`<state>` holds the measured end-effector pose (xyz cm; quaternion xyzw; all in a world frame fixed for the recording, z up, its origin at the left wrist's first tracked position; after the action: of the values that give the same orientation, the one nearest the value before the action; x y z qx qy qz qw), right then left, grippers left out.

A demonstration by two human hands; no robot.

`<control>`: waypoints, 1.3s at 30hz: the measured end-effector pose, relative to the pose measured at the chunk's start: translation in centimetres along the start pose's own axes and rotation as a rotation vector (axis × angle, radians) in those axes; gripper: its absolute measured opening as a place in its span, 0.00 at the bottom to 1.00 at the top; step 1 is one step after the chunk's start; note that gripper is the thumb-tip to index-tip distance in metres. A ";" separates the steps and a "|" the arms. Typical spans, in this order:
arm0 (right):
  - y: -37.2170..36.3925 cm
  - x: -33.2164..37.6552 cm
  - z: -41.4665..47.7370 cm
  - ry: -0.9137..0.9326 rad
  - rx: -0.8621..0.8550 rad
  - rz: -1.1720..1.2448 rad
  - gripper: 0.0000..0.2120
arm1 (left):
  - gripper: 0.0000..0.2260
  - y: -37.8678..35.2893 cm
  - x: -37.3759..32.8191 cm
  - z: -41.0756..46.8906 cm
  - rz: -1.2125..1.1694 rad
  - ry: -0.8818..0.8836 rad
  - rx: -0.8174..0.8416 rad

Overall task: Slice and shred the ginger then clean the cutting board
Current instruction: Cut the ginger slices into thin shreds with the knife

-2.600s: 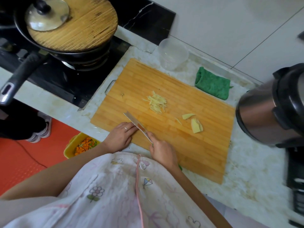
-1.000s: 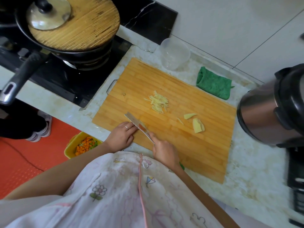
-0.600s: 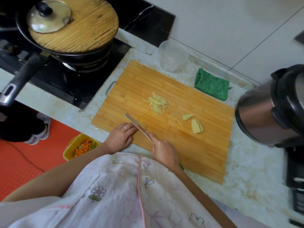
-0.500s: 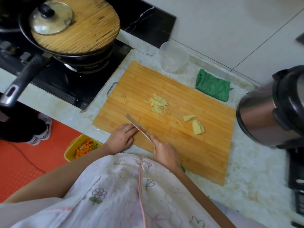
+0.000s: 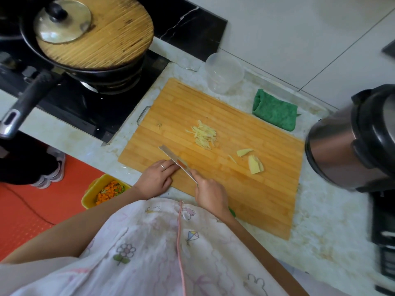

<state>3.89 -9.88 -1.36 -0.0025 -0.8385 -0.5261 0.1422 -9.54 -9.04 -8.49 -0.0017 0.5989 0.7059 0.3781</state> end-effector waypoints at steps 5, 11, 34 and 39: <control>0.0 -0.6 -0.8 0.012 0.023 -0.010 0.29 | 0.19 0.2 0.0 0.0 0.024 -0.022 -0.015; -0.2 -0.7 -0.7 0.014 0.024 -0.017 0.28 | 0.19 0.1 -0.2 -0.1 0.036 -0.044 -0.013; -0.1 -1.1 -0.6 0.004 0.040 -0.065 0.26 | 0.18 0.7 -0.4 0.1 -0.003 -0.033 -0.054; -0.1 -1.0 -0.4 0.001 0.043 -0.039 0.26 | 0.18 0.7 -0.4 0.1 -0.015 -0.031 -0.057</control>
<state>4.91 -10.14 -1.50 0.0171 -0.8493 -0.5107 0.1326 -9.61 -9.14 -7.66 -0.0058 0.5727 0.7197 0.3923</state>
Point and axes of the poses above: each hand's wrist, its own z-axis towards the middle knuckle, its own y-axis out of the back of the hand, x = y × z, the point moved 8 cm from there along z, towards the middle knuckle, and after that the axes turned 5 degrees about -y, right-handed, at the moved point
